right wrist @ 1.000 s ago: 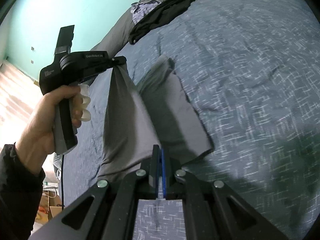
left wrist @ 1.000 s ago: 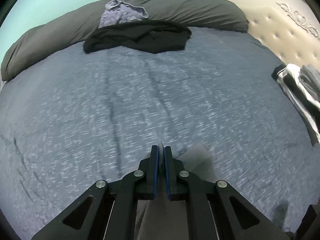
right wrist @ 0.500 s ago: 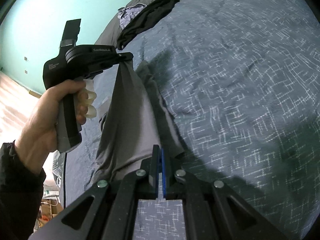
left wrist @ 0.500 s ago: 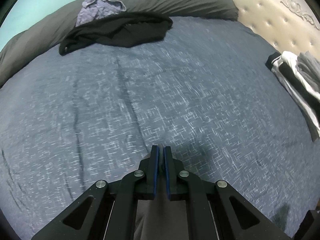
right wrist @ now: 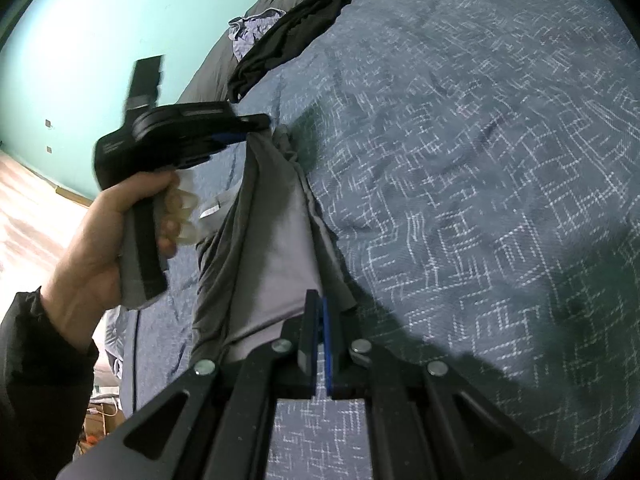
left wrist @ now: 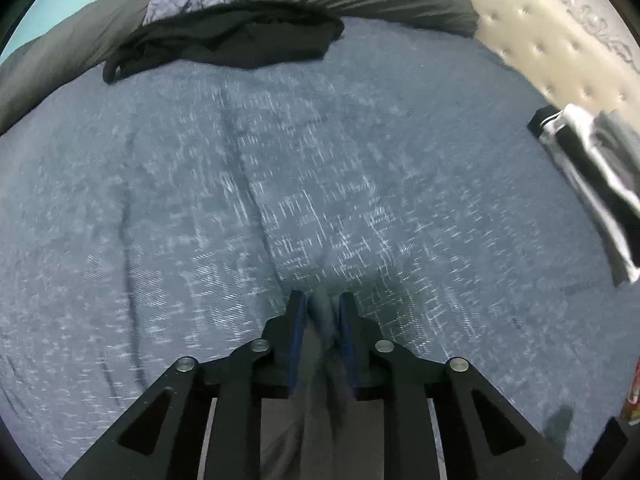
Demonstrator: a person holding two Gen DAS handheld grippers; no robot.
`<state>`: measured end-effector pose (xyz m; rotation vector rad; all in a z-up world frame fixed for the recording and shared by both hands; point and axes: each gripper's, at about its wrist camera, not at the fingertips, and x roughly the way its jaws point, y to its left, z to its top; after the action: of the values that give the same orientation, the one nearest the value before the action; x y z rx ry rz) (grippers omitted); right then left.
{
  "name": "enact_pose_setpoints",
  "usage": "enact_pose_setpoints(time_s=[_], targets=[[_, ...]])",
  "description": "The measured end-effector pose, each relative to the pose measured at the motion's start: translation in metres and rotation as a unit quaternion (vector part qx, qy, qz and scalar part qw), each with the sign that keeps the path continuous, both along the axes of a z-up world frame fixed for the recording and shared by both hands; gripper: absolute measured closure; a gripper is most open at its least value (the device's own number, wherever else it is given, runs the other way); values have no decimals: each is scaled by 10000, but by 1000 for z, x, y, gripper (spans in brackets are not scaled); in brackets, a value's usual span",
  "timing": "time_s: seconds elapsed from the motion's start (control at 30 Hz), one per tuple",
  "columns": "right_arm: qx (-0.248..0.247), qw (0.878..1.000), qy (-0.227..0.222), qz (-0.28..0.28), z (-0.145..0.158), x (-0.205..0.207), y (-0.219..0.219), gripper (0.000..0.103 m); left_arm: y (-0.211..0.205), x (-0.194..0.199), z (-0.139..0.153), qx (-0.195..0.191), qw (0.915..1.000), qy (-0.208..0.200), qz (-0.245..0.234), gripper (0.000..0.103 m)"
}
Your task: Fold clothes
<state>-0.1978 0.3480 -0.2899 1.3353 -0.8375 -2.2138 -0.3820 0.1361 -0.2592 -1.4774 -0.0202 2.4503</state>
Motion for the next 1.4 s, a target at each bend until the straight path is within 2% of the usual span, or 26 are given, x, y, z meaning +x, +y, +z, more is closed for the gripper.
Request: enact_pose_setpoints(time_s=[0.07,0.13,0.2,0.4,0.63,0.77,0.83,0.9,1.0,1.07,1.23,1.4], targets=[[-19,10000,-3,-18,-1,-1,1,101,-18,2,13,203,9998,56,48,69],[-29,10000,-8,-42,-1,-2,2,101,-39,7,24,337,9993,101,116,69],[-51,10000,-20,-71,-3,-5,3,101,-62,13,28,255,9994,113,199,69],[-64,9999,-33,-106,-4,-7,2,101,-101,45,10,191,9996,-118,156,69],[-59,9999,-62,-127,-5,-5,2,101,-120,79,-9,598,9976,-273,233,69],[-65,9998,-85,-139,-6,-3,3,101,-115,87,-12,620,9976,-272,153,69],[-64,9998,-92,-142,-7,-3,3,101,-120,87,-13,854,9956,-311,231,69],[-63,9998,-100,-145,-7,-4,3,101,-123,90,-16,917,9948,-361,257,69],[-59,9998,-103,-145,-7,-4,3,101,-123,92,-16,834,9958,-315,219,74],[-55,9998,-103,-149,-7,-4,3,101,-124,91,-16,812,9960,-273,247,95],[-46,9998,-117,-145,-10,-10,2,101,-132,87,-17,1026,9932,-315,441,98],[-19,9998,-113,-147,-10,-7,4,101,-151,80,-22,1678,9812,-437,844,99]])
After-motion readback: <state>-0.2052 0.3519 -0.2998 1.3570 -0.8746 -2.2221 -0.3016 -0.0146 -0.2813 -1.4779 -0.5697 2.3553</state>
